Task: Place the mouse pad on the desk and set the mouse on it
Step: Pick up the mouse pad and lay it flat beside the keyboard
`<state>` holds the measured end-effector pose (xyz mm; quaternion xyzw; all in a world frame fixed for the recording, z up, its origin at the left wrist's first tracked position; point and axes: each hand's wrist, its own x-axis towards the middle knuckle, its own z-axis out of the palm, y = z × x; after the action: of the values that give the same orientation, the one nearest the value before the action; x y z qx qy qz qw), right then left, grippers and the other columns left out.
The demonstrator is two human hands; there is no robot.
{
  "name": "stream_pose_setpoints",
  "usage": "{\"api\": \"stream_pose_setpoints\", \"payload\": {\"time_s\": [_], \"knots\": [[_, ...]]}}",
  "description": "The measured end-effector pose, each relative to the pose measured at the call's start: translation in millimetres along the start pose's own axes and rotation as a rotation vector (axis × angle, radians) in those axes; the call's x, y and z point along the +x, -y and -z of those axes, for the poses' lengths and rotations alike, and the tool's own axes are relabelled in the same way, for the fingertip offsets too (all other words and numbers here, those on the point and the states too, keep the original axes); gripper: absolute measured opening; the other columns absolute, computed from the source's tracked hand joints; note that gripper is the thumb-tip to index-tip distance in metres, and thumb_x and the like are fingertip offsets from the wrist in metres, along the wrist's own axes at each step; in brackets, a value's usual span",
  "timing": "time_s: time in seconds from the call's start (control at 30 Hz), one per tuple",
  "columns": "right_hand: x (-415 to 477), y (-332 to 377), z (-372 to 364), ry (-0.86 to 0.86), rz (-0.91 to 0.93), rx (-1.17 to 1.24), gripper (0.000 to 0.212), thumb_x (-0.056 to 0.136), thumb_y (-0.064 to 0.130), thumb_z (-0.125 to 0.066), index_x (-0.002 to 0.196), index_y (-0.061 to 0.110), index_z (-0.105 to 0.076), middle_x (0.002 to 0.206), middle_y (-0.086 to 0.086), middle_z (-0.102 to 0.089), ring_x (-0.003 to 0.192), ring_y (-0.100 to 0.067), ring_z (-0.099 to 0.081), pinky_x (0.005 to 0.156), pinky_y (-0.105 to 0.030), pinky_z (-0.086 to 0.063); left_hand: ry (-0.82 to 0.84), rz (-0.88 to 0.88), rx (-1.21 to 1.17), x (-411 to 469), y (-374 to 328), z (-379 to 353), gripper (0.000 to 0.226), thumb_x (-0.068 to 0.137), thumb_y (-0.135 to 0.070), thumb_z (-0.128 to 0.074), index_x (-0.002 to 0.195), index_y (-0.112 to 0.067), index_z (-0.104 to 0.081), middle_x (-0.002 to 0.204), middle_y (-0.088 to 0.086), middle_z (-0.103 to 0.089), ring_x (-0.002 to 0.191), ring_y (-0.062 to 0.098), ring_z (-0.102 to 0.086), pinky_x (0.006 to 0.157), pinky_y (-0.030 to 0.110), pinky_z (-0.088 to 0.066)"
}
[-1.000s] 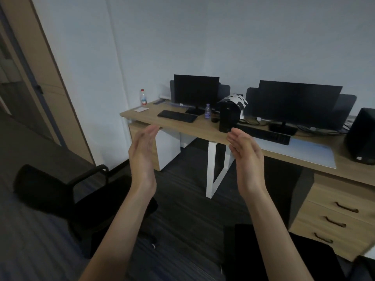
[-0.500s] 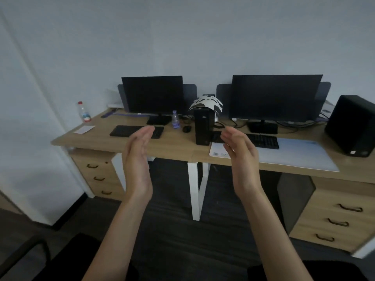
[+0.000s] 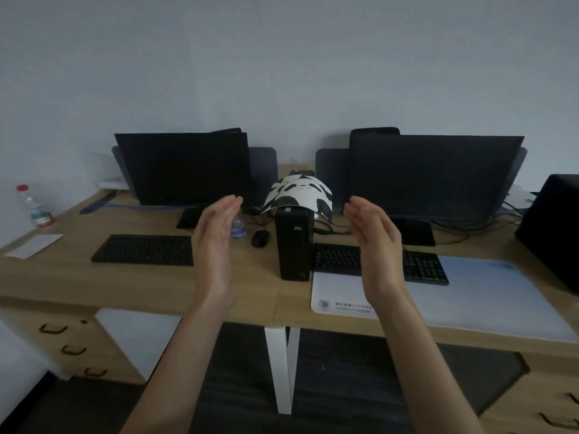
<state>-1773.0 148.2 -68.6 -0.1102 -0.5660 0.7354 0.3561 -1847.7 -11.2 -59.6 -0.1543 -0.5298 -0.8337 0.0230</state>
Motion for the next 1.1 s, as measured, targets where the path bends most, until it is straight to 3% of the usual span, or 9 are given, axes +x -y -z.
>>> {"api": "stream_pose_setpoints", "payload": {"time_s": [0.2,0.37,0.43,0.57,0.73,0.87,0.97,1.1], "knots": [[98.5,-43.6,-13.4,-0.061,-0.049,-0.063,0.022,0.091,0.017,-0.044,0.093,0.028,-0.062,0.103,0.003,-0.065,0.108,-0.014,-0.057,0.102,-0.032,-0.041,-0.005,0.039,0.035,99.4,49.5,-15.9,0.024,0.091,-0.018,-0.037,0.100,-0.019,-0.058,0.124,0.009,-0.057,0.118,0.012,-0.053,0.079,0.004,-0.046],[170.9,-84.9,-19.6,-0.132,-0.086,-0.074,0.022,0.092,0.016,-0.042,0.094,0.027,-0.061,0.099,0.007,-0.065,0.100,-0.004,-0.059,0.081,-0.012,-0.049,-0.018,0.122,0.093,183.6,99.4,-21.9,0.023,0.090,-0.020,-0.038,0.100,-0.022,-0.058,0.124,0.006,-0.058,0.119,0.012,-0.052,0.093,0.014,-0.040],[198.0,-102.3,-21.5,-0.184,-0.109,-0.086,0.021,0.092,0.016,-0.042,0.095,0.026,-0.061,0.097,0.009,-0.065,0.096,-0.002,-0.060,0.079,-0.010,-0.050,-0.014,0.151,0.115,216.0,121.1,-23.4,0.021,0.089,-0.019,-0.040,0.099,-0.023,-0.058,0.117,0.002,-0.060,0.118,0.011,-0.053,0.095,0.016,-0.038],[245.6,-137.8,-22.4,-0.272,-0.168,-0.122,0.023,0.091,0.016,-0.043,0.090,0.028,-0.062,0.097,0.007,-0.065,0.097,-0.005,-0.059,0.085,-0.018,-0.047,0.004,0.246,0.158,274.8,163.8,-23.9,0.019,0.087,-0.018,-0.045,0.097,-0.024,-0.059,0.101,-0.008,-0.062,0.109,0.006,-0.056,0.086,0.013,-0.043],[294.5,-178.5,-22.3,-0.327,-0.280,-0.199,0.024,0.091,0.016,-0.042,0.086,0.030,-0.061,0.092,0.010,-0.063,0.094,-0.004,-0.057,0.075,-0.015,-0.044,-0.051,0.401,0.266,327.2,216.5,-16.7,0.013,0.084,-0.022,-0.051,0.088,-0.031,-0.059,0.097,-0.011,-0.062,0.103,0.004,-0.055,0.070,0.012,-0.040],[322.4,-205.3,-19.3,-0.347,-0.397,-0.267,0.021,0.091,0.019,-0.044,0.106,0.020,-0.058,0.098,0.008,-0.060,0.092,-0.001,-0.054,0.063,-0.010,-0.043,-0.070,0.507,0.325,354.5,249.5,-10.8,0.011,0.086,-0.024,-0.050,0.086,-0.031,-0.057,0.098,-0.012,-0.059,0.103,0.005,-0.052,0.068,0.014,-0.038],[334.9,-218.8,-17.5,-0.340,-0.461,-0.265,0.016,0.091,0.013,-0.043,0.102,0.013,-0.056,0.080,0.008,-0.056,0.070,0.002,-0.051,0.047,0.000,-0.041,-0.089,0.554,0.380,367.0,267.3,-10.0,0.017,0.088,-0.022,-0.047,0.101,-0.026,-0.057,0.103,-0.010,-0.057,0.102,0.006,-0.052,0.070,0.014,-0.038],[343.0,-236.3,-12.6,-0.274,-0.549,-0.261,0.014,0.089,0.013,-0.045,0.082,0.011,-0.057,0.062,0.009,-0.058,0.059,-0.004,-0.055,0.046,-0.014,-0.045,-0.044,0.694,0.373,372.9,279.9,-14.1,0.018,0.086,-0.016,-0.048,0.086,-0.024,-0.064,0.100,0.003,-0.066,0.095,0.019,-0.061,0.083,0.034,-0.050]]}}
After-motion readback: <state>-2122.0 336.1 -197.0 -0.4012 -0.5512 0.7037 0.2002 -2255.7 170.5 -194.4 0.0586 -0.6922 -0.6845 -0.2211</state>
